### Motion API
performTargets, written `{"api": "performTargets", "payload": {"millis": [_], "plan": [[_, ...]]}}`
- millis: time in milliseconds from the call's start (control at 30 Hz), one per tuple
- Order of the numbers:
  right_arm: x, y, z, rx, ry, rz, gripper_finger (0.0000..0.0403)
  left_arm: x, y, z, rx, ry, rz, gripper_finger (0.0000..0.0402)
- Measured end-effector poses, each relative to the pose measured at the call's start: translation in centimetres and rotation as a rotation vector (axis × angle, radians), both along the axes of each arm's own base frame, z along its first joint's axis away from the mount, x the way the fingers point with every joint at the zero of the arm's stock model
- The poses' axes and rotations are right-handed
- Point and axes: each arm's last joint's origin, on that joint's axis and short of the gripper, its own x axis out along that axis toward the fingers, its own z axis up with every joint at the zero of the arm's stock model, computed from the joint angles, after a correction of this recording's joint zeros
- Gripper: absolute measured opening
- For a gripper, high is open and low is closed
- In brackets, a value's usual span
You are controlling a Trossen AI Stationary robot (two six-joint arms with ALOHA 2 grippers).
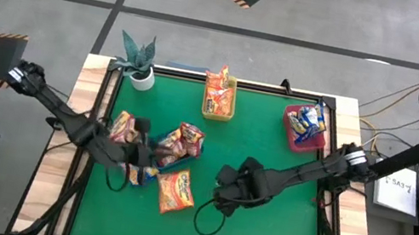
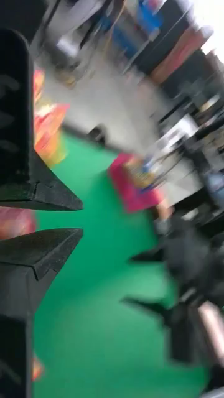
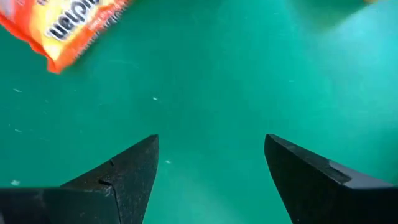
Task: Sort Maruchan noodles
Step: Put the orange noodle into the yellow bin
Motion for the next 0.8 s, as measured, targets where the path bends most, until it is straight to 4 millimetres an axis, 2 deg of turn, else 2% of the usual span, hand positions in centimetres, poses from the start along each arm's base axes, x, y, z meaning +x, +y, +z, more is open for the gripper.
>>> {"api": "performTargets", "payload": {"millis": [167,300,400,533,800], "plan": [[-0.8,-0.4,-1.6,0.171,-0.208,-0.021,0.0276,0.8,-2.9,-3.5,-0.11,0.264,-0.126,0.0039],[-0.4,-0.8,-3.0,0.329,-0.39,-0.026,0.0277,1.2,-5.7,-6.7,-0.138,0.439,-0.272,0.0039],[0.2,-0.9,-4.2,0.432,-0.5,-0.023,0.0279,1.3,-7.1,-8.8,-0.14,0.526,-0.299,0.0039],[0.9,-1.2,-6.1,0.49,-0.58,-0.041,0.0278,1.6,-7.9,-10.9,-0.166,0.601,-0.258,0.0039],[2.4,-2.5,-9.3,0.475,-0.633,-0.068,0.0288,1.9,-8.1,-14.4,-0.168,0.693,-0.16,0.0039]]}}
